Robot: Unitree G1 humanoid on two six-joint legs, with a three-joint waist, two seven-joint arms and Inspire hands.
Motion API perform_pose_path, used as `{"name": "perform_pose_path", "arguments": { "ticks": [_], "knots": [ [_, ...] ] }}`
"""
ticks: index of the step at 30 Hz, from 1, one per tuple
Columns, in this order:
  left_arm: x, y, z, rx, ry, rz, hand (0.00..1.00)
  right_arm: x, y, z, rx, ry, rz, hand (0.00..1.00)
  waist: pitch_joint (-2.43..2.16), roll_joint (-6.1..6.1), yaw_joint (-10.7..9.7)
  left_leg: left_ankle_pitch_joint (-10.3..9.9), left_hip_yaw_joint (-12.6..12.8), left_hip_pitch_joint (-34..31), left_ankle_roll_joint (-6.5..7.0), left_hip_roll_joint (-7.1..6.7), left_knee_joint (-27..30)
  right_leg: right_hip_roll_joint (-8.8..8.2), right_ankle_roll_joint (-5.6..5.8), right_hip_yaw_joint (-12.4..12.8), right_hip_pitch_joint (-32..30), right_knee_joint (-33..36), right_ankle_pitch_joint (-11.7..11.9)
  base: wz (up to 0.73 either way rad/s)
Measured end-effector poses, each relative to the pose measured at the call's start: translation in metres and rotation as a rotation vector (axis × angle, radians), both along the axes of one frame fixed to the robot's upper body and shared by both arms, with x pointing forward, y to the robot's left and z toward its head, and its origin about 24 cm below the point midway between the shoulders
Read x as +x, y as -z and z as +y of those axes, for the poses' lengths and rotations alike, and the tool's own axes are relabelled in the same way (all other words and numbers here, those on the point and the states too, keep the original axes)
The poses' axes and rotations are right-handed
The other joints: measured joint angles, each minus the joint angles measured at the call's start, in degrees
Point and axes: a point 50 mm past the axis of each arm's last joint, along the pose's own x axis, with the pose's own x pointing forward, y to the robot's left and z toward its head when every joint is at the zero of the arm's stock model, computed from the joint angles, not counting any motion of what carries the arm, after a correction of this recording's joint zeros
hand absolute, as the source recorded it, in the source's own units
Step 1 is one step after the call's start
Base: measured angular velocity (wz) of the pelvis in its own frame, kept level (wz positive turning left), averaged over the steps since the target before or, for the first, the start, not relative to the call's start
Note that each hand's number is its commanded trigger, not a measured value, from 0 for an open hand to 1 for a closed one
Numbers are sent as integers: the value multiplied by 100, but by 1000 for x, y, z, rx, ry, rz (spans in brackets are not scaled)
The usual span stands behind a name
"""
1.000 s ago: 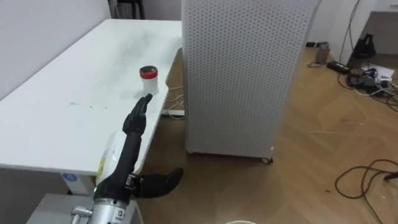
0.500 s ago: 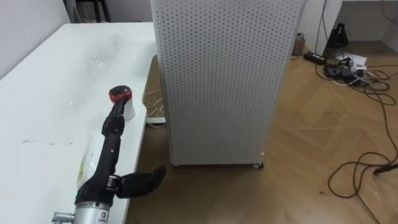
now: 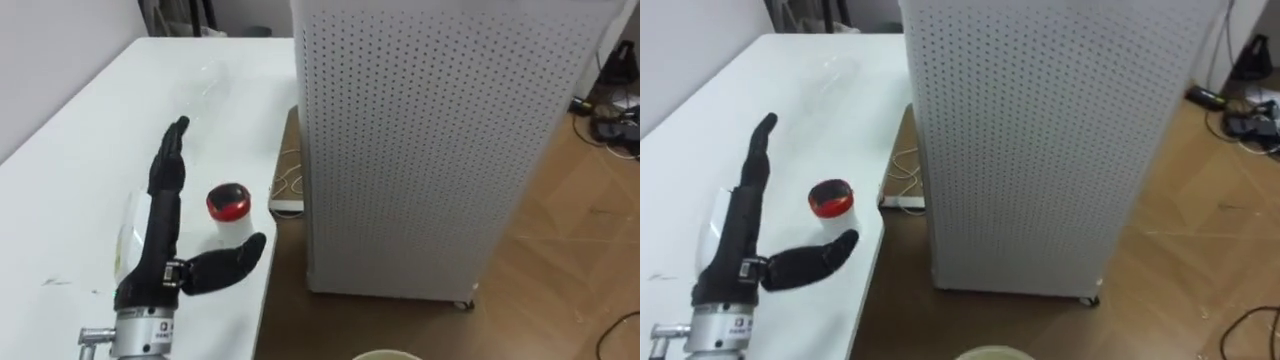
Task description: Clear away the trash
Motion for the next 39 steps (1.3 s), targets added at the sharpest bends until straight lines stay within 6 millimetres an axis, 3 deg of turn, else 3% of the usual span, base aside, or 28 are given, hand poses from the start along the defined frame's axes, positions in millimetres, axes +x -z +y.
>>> {"name": "perform_pose_path", "arguments": {
  "ticks": [1,2,4,5,6,7,8,12,14,21,29,39],
  "knots": [
    [-2,2,0,-3,1,12,0,-2,1,0,-5,1,7,100,-45,48,-89,-29,-154,72,-75,87,7,51,-75,-50,168,-193,183,70],
    [-2,2,0,-1,2,8,0,-3,1,-1,-6,1,8,100,-70,57,-51,-10,-153,100,-107,120,-25,123,-95,-51,313,-313,196,44],
    [-3,-1,3,3,-14,-7,0,3,0,0,-7,-15,-1,100,0,-13,3,47,-76,43,-233,203,148,222,-168,103,659,-723,257,21],
    [-4,1,4,5,-20,2,0,5,-1,1,-1,-24,-11,100,3,-70,-18,62,-99,-58,-308,188,25,228,-136,457,857,-941,276,62],
    [-4,1,1,18,-11,2,0,5,-1,0,-4,-17,-15,100,2,-84,-36,239,-113,-285,-411,191,-423,229,-119,702,943,-1113,285,65],
    [-4,0,0,27,-7,-2,0,3,-1,-2,-7,-9,-11,100,-15,-55,-27,542,-95,-410,-327,195,-563,230,-101,762,950,-1146,274,32],
    [-8,2,1,38,-15,7,0,-3,1,-3,-8,-4,20,100,-35,-118,97,691,43,-360,-260,196,-597,216,-64,758,938,-1170,260,0],
    [-14,9,10,50,-70,39,0,-9,3,0,3,-72,49,100,-26,-171,287,697,-81,-24,-252,176,-682,220,-50,117,1283,-1560,396,-27],
    [-13,7,11,47,-81,30,0,-5,1,2,8,-105,28,100,-35,-156,268,696,-125,89,-253,169,-831,216,-49,-3,1438,-1699,419,-18],
    [-15,12,7,45,-68,52,0,-6,2,5,18,-140,38,100,-31,-142,206,696,-111,241,-253,187,-1036,252,-49,-194,1506,-1765,417,-1],
    [-18,27,9,55,-75,133,0,-2,3,9,27,-150,47,100,-15,-155,201,688,-109,245,-252,187,-1131,265,-54,-203,1485,-1757,420,1],
    [-22,34,2,48,-36,177,0,-4,3,11,53,-163,65,100,-55,-128,197,698,-82,213,-272,206,-1108,302,-83,-187,1430,-1745,439,-1]
  ]
}}
